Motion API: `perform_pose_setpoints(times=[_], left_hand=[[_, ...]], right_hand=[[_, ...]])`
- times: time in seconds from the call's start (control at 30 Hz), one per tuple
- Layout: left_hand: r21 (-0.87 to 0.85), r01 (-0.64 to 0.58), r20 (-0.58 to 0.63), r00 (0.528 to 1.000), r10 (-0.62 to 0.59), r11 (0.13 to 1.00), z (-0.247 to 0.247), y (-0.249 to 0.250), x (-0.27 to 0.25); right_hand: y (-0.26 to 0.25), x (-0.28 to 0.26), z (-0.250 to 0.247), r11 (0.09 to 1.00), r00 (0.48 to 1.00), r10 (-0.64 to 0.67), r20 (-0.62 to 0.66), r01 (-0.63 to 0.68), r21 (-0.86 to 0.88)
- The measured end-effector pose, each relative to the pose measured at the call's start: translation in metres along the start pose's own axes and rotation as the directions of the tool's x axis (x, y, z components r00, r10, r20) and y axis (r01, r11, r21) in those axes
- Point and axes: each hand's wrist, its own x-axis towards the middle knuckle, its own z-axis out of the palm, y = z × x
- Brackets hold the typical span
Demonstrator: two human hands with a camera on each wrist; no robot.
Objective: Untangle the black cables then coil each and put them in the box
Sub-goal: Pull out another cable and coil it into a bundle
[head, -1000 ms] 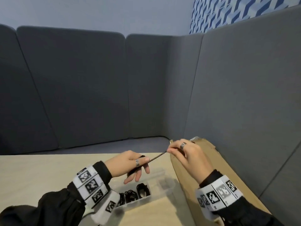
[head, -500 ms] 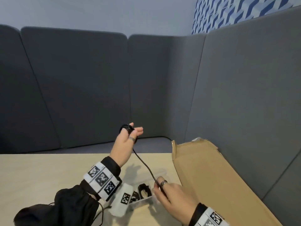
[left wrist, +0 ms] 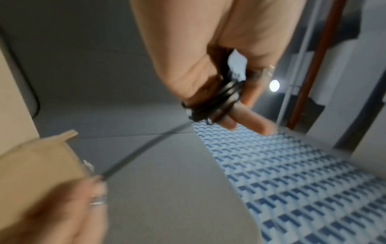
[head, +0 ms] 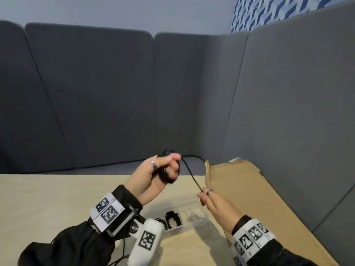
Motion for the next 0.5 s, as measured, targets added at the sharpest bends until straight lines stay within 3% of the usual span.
perform_pose_setpoints(times=[0.03,0.1,0.17,0.2,0.23,0.27,0.3,0.33,0.37,0.43,0.5], left_hand=[[-0.109,-0.077,-0.09,0.994,0.068,0.991,-0.001,0.0,0.006],[-0.093,-0.188,-0.239,0.958,0.161,0.978,-0.005,-0.002,0.018],[0.153,-0.15,-0.285,0.94,0.19,0.977,-0.01,-0.006,0.024],[0.402,-0.093,-0.269,0.939,0.215,0.911,-0.015,-0.01,0.024],[0.68,-0.013,-0.218,0.951,0.219,0.733,-0.022,-0.015,0.022],[0.888,0.063,-0.153,0.975,0.163,0.455,-0.029,-0.022,0.02],[0.976,0.103,-0.117,0.991,0.064,0.193,-0.036,-0.026,0.017],[0.991,0.122,-0.12,0.992,-0.045,0.056,-0.038,-0.028,0.014],[0.986,0.137,-0.123,0.981,-0.15,0.091,-0.036,-0.029,0.01],[0.882,0.208,-0.061,0.94,-0.337,0.423,-0.027,-0.03,0.003],[0.697,0.245,0.064,0.915,-0.399,0.674,-0.018,-0.028,0.0]], right_hand=[[-0.006,-0.005,0.009,1.0,0.998,0.003,0.055,-0.002,-0.017],[-0.024,-0.014,0.028,0.994,0.985,-0.009,0.175,0.028,-0.109],[-0.041,-0.023,0.034,0.982,0.97,-0.049,0.236,0.089,-0.164],[-0.049,-0.025,0.03,0.978,0.97,-0.091,0.224,0.129,-0.164],[-0.054,-0.026,0.023,0.973,0.974,-0.141,0.178,0.17,-0.158],[-0.056,-0.024,0.012,0.965,0.974,-0.198,0.106,0.213,-0.155],[-0.055,-0.02,0.0,0.959,0.971,-0.239,0.009,0.238,-0.153],[-0.049,-0.014,-0.012,0.953,0.957,-0.275,-0.097,0.257,-0.163],[-0.041,-0.007,-0.022,0.945,0.936,-0.302,-0.183,0.269,-0.185],[-0.025,0.007,-0.04,0.941,0.907,-0.315,-0.281,0.26,-0.216],[-0.016,0.017,-0.049,0.963,0.925,-0.261,-0.275,0.229,-0.145]])
